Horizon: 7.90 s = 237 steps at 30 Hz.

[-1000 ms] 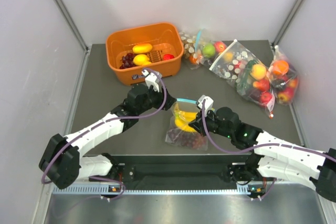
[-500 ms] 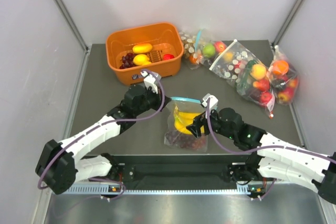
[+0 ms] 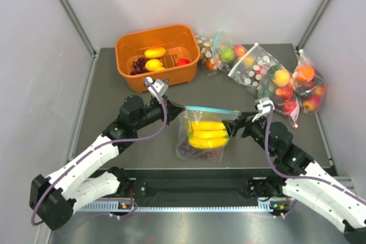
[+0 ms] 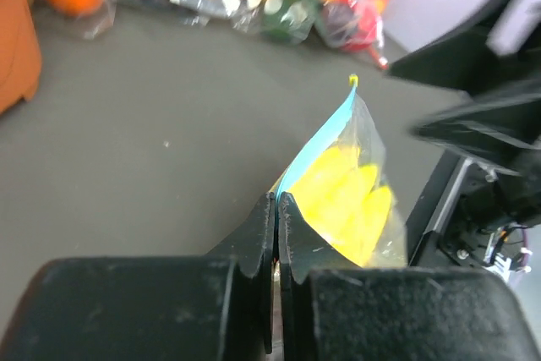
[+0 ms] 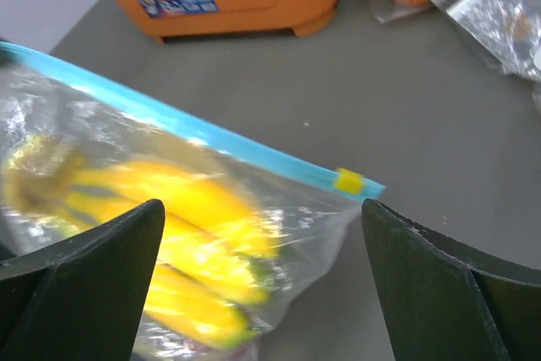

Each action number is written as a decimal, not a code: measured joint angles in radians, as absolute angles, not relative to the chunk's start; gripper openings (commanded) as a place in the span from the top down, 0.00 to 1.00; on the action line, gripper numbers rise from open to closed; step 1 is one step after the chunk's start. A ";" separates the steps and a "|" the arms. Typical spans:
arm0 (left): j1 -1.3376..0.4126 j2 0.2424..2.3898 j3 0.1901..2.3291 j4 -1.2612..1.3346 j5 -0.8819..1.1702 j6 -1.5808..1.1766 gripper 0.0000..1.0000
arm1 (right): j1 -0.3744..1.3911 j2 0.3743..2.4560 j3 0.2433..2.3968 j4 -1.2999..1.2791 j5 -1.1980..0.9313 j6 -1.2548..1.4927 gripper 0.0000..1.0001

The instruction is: Open the zip-top bag and remove the fake food

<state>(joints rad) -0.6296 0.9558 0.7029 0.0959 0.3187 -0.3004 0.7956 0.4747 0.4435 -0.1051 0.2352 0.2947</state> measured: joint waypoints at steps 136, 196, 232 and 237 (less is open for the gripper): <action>-0.929 1.496 1.314 -0.318 0.554 0.229 1.00 | 0.491 0.393 0.202 0.184 -0.475 0.319 0.54; -0.903 1.366 1.219 -0.251 0.657 0.181 1.00 | 0.495 0.535 0.288 0.445 -0.699 0.250 1.00; -0.823 1.320 1.091 -0.122 0.809 0.023 1.00 | 0.482 0.580 0.338 0.334 -0.772 0.187 0.33; -0.823 1.320 1.091 -0.111 0.853 0.009 1.00 | 0.482 0.618 0.339 0.343 -0.807 0.198 0.28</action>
<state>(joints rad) -0.8234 1.3197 1.0912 -0.1108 0.8532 0.0093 0.4820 0.6182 0.3386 0.3428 -0.8070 0.1978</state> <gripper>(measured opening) 0.061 0.717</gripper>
